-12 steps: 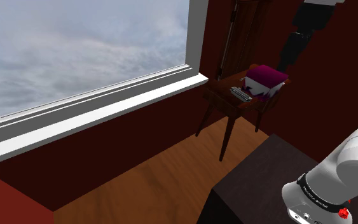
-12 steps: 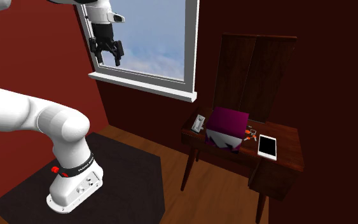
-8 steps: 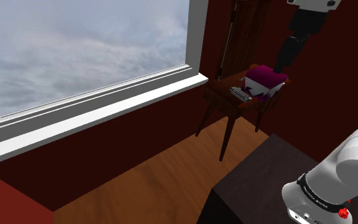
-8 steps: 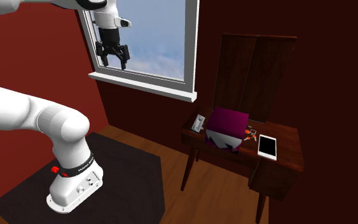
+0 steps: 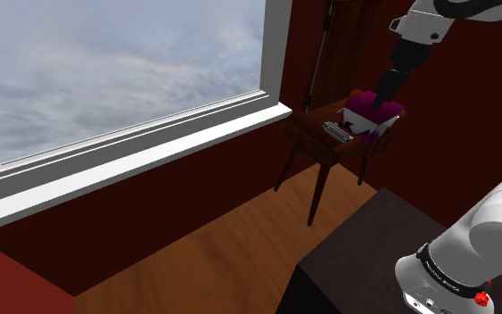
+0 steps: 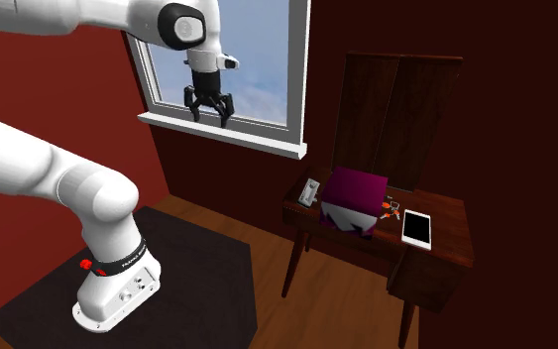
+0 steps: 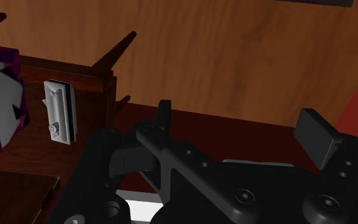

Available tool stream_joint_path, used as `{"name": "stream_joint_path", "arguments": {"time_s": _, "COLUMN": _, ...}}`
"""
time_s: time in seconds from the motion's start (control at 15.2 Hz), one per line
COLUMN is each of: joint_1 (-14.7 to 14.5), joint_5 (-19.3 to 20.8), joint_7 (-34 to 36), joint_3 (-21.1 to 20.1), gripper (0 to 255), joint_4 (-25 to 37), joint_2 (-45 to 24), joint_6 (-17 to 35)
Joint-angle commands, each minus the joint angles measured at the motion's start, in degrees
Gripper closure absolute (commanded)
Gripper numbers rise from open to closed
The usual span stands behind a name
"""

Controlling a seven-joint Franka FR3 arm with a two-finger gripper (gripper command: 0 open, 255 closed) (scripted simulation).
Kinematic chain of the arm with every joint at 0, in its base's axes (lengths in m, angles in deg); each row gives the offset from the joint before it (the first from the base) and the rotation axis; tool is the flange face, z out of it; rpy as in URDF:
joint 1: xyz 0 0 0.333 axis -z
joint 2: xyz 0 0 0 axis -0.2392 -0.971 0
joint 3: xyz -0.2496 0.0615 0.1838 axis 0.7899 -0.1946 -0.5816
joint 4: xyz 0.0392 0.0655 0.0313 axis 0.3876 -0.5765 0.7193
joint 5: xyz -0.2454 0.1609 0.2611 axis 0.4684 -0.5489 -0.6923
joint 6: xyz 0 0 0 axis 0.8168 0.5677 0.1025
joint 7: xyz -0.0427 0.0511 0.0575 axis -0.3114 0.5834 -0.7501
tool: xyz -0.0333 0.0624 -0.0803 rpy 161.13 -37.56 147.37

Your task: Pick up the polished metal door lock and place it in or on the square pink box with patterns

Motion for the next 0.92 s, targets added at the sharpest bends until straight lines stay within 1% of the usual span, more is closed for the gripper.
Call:
{"name": "stream_joint_path", "arguments": {"time_s": 0.0, "joint_1": 0.27, "joint_5": 0.22, "joint_7": -2.50, "joint_3": 2.36, "gripper": 0, "joint_4": -0.09, "joint_2": -3.17, "joint_6": 3.65}}
{"name": "stream_joint_path", "arguments": {"time_s": 0.26, "joint_1": 0.36, "joint_5": -0.43, "joint_7": -7.40, "joint_3": 6.78, "gripper": 0, "joint_4": 0.38, "joint_2": -9.66, "joint_6": 10.07}}
{"name": "stream_joint_path", "arguments": {"time_s": 0.46, "joint_1": 0.04, "joint_5": -1.97, "joint_7": -11.52, "joint_3": 10.12, "gripper": 0, "joint_4": 1.63, "joint_2": -15.27, "joint_6": 14.52}}
{"name": "stream_joint_path", "arguments": {"time_s": 0.66, "joint_1": -0.49, "joint_5": -4.73, "joint_7": -16.22, "joint_3": 13.35, "gripper": 0, "joint_4": 3.66, "joint_2": -21.49, "joint_6": 18.43}}
{"name": "stream_joint_path", "arguments": {"time_s": 0.86, "joint_1": -1.05, "joint_5": -8.89, "joint_7": -21.61, "joint_3": 16.29, "gripper": 0, "joint_4": 6.48, "joint_2": -28.30, "joint_6": 21.57}}
